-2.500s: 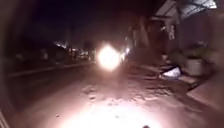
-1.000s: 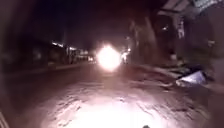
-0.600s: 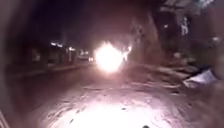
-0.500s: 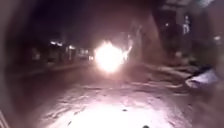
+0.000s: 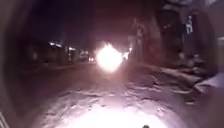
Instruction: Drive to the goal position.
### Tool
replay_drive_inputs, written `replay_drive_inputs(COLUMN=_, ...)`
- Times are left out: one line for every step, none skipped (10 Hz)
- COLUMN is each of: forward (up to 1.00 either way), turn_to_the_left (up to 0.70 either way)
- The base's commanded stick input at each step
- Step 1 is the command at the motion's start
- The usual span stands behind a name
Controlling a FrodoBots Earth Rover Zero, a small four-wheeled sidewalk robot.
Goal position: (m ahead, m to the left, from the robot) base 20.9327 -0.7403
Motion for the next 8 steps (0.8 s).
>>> replay_drive_inputs(forward=0.7, turn_to_the_left=0.0)
replay_drive_inputs(forward=0.7, turn_to_the_left=-0.19)
replay_drive_inputs(forward=0.7, turn_to_the_left=-0.35)
replay_drive_inputs(forward=0.7, turn_to_the_left=-0.14)
replay_drive_inputs(forward=0.7, turn_to_the_left=0.0)
replay_drive_inputs(forward=0.7, turn_to_the_left=0.0)
replay_drive_inputs(forward=0.7, turn_to_the_left=0.0)
replay_drive_inputs(forward=0.7, turn_to_the_left=0.0)
